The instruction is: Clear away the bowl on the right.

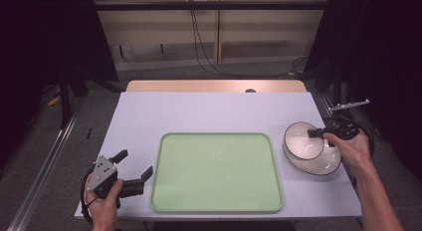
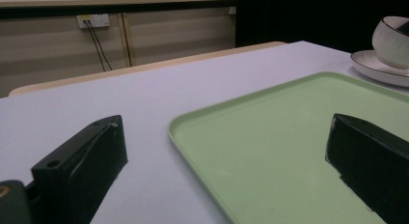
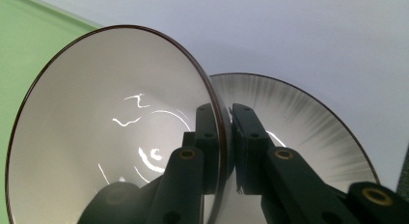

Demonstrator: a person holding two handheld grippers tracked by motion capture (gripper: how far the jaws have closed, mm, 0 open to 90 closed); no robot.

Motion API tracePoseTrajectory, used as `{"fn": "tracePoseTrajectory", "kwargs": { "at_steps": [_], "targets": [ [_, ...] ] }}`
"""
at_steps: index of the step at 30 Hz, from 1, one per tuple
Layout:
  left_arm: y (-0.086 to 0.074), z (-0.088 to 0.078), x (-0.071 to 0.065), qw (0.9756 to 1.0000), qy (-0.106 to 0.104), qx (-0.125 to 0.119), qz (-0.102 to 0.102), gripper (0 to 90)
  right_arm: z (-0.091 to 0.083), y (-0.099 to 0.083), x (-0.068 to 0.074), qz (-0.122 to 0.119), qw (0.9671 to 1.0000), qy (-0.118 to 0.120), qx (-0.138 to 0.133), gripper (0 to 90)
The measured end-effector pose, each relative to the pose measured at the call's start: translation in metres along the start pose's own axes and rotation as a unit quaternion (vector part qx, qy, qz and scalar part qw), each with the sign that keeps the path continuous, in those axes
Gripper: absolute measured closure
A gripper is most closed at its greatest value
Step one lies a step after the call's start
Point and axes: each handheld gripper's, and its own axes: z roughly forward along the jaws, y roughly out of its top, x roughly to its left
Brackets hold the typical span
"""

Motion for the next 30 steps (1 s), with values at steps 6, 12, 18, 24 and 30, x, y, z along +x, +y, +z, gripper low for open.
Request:
{"fn": "tracePoseTrajectory", "kwargs": {
  "at_steps": [6,12,18,24,30],
  "targets": [
    [0.0,0.0,0.001,1.0,0.004,0.0,0.003,0.9,0.0,0.005,0.005,0.007,0.9999,-0.008,0.001,82.8],
    [0.0,0.0,0.001,1.0,0.002,-0.001,0.002,0.9,0.003,0.014,0.015,-0.001,1.0,0.002,-0.001,82.8],
    [0.0,0.001,0.001,1.0,0.004,0.003,0.002,0.9,0.009,0.024,0.027,-0.01,0.9999,0.011,0.002,82.8],
    [0.0,0.001,0.001,1.0,0.006,0.004,0.003,0.9,0.018,0.032,0.035,-0.016,0.9997,0.019,0.005,82.9],
    [0.0,0.001,0.001,1.0,0.004,0.001,0.001,0.9,0.022,0.039,0.041,-0.021,0.9994,0.025,0.004,82.8]
  ]
}}
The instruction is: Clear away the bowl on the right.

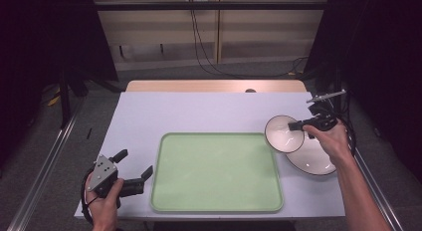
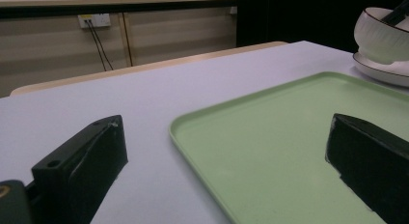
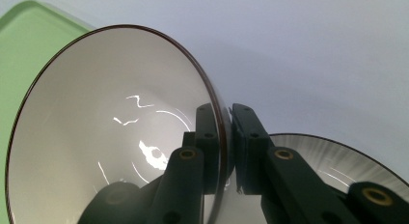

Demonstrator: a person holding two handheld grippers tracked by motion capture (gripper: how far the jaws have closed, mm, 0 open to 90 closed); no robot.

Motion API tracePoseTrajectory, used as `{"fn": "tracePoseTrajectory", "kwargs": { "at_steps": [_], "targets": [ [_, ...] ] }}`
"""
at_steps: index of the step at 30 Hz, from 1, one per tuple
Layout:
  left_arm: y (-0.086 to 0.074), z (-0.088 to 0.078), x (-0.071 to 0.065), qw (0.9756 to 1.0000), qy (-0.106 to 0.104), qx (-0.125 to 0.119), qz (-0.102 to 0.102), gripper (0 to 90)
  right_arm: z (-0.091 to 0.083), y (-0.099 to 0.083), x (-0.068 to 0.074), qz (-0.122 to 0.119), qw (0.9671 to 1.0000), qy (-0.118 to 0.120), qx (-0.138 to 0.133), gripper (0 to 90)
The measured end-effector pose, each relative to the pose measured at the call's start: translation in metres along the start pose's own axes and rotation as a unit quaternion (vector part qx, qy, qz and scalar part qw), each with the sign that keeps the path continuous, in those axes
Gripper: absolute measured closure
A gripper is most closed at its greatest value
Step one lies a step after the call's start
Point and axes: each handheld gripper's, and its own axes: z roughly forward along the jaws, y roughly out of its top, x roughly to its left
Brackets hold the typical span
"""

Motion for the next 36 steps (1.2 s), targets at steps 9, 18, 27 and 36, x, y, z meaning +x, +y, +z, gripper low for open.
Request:
{"fn": "tracePoseTrajectory", "kwargs": {
  "at_steps": [9,18,27,36],
  "targets": [
    [0.0,0.0,0.0,1.0,0.001,0.0,0.0,0.8,0.007,0.009,0.008,-0.018,0.9997,0.015,-0.007,82.8],
    [0.0,-0.001,0.0,1.0,0.001,0.001,0.0,0.7,0.016,0.019,0.017,-0.026,0.9994,0.023,-0.005,82.9],
    [0.0,0.0,0.0,1.0,0.001,0.002,0.0,0.9,0.029,0.026,0.02,-0.031,0.999,0.031,0.006,82.8],
    [-0.001,-0.001,0.001,1.0,0.002,0.002,0.002,0.9,0.041,0.033,0.026,-0.039,0.9983,0.044,0.01,82.9]
  ]
}}
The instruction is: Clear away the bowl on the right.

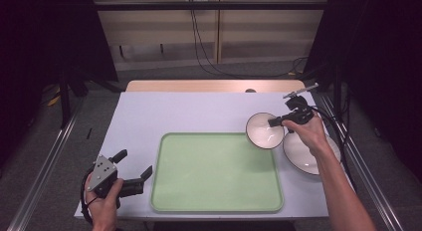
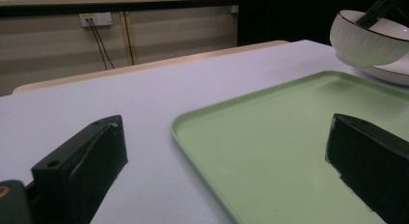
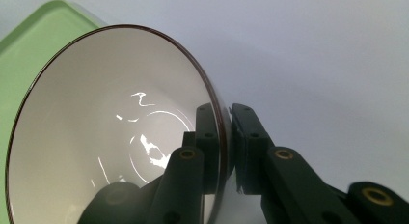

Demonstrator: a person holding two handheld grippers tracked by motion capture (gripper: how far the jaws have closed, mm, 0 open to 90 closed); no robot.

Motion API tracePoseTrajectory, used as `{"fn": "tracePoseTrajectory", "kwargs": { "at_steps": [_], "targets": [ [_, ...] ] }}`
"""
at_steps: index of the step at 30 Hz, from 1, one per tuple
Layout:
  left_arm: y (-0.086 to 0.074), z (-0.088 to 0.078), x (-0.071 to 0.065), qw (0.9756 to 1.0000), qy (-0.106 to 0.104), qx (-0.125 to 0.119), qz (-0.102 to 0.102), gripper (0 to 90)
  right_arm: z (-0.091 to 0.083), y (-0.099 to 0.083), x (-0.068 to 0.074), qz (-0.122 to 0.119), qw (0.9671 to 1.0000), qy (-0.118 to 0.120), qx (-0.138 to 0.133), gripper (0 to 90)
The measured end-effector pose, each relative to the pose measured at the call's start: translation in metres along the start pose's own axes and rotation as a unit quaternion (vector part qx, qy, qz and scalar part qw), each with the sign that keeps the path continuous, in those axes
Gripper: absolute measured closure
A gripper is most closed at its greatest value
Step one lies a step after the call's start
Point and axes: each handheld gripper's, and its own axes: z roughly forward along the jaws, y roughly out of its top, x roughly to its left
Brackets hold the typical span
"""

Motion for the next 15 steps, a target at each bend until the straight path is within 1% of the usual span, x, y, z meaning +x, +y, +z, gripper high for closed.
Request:
{"fn": "tracePoseTrajectory", "kwargs": {
  "at_steps": [4,6,7,8,10,11,12,13,14,15],
  "targets": [
    [0.0,0.001,-0.001,1.0,-0.004,0.0,-0.003,0.9,0.006,0.0,0.001,-0.004,0.9999,-0.004,0.008,82.8],
    [0.0,0.001,-0.001,1.0,-0.007,0.001,0.0,0.9,0.008,0.001,0.0,-0.006,0.9999,-0.005,0.012,82.8],
    [0.0,0.001,-0.002,1.0,-0.008,0.001,-0.003,0.9,0.009,0.001,0.0,-0.008,0.9998,-0.006,0.015,82.8],
    [0.0,0.001,-0.001,1.0,-0.007,0.001,0.0,0.9,0.01,0.001,0.0,-0.002,0.9998,-0.006,0.021,82.8],
    [0.0,0.001,-0.001,1.0,-0.007,0.001,0.0,0.9,0.013,0.001,0.001,-0.004,0.9997,-0.009,0.024,82.8],
    [0.0,0.001,-0.001,1.0,-0.006,0.0,0.0,0.9,0.015,0.001,0.001,-0.004,0.9997,-0.006,0.025,82.7],
    [0.001,0.001,-0.001,1.0,-0.004,0.002,0.0,0.9,0.016,0.001,0.002,-0.001,0.9996,-0.008,0.027,82.7],
    [0.001,0.001,-0.001,1.0,-0.004,0.002,0.0,0.9,0.018,0.001,0.002,-0.001,0.9997,-0.008,0.022,82.7],
    [0.0,0.001,-0.001,1.0,-0.004,0.002,0.0,0.9,0.018,0.002,0.002,0.003,0.9996,-0.007,0.027,82.7],
    [0.001,0.001,-0.001,1.0,-0.005,0.002,0.001,0.9,0.02,0.002,0.002,0.006,0.9996,-0.006,0.027,82.7]
  ]
}}
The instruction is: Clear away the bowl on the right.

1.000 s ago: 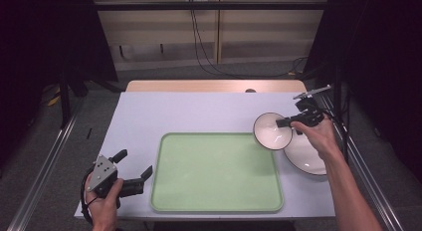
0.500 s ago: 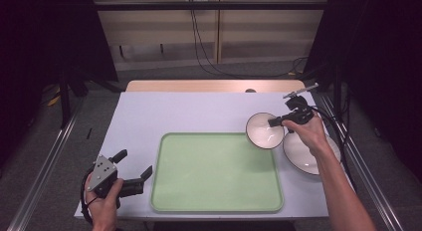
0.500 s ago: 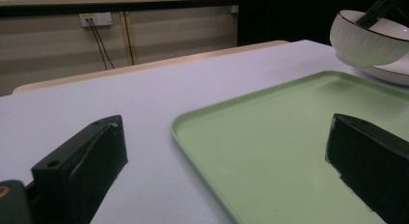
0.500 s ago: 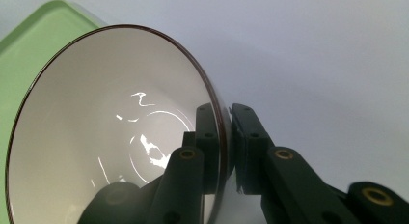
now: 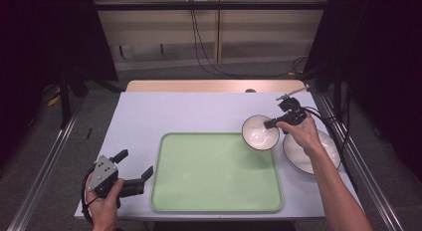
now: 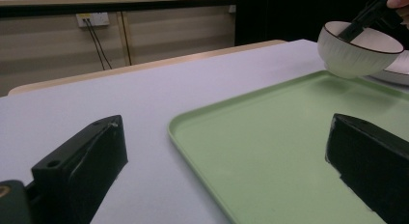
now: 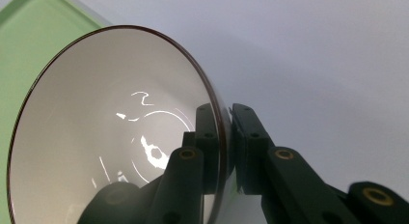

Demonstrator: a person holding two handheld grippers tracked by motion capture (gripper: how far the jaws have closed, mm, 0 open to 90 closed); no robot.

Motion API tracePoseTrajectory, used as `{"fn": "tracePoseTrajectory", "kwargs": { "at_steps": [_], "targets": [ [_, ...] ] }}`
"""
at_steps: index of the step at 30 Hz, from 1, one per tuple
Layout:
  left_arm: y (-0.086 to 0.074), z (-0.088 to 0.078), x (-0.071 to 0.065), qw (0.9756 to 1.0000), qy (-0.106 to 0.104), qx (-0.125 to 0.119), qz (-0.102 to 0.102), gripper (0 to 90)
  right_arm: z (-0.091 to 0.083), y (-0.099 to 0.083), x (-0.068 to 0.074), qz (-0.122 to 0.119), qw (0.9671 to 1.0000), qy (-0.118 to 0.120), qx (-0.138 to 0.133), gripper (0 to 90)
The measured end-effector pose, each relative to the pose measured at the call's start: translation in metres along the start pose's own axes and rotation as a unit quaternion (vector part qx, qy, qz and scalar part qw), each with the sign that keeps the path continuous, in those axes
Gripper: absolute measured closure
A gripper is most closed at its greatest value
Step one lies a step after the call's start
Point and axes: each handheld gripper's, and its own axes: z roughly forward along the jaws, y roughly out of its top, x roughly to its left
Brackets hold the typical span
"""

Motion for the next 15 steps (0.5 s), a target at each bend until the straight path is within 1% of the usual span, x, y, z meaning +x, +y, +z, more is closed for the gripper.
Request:
{"fn": "tracePoseTrajectory", "kwargs": {
  "at_steps": [4,6,9,10,12,15],
  "targets": [
    [0.0,0.0,0.0,1.0,-0.001,-0.001,-0.001,0.9,0.006,0.0,0.001,-0.006,0.9999,-0.003,0.009,82.7],
    [0.0,0.0,0.0,1.0,-0.001,-0.003,-0.003,0.9,0.008,-0.001,0.002,-0.001,0.9999,-0.001,0.016,82.7],
    [0.0,0.0,-0.001,1.0,0.0,-0.002,-0.002,0.9,0.012,-0.001,0.002,-0.005,0.9998,0.004,0.017,82.7],
    [0.0,0.0,-0.001,1.0,-0.001,-0.003,-0.003,0.9,0.013,0.0,0.002,-0.002,0.9997,0.001,0.023,82.7],
    [0.0,0.0,0.0,1.0,0.0,-0.001,-0.001,0.9,0.015,-0.001,0.002,-0.005,0.9998,0.003,0.021,82.7],
    [0.0,0.0,0.0,1.0,-0.001,-0.001,-0.001,0.9,0.017,-0.001,0.003,-0.003,0.9997,0.003,0.025,82.7]
  ]
}}
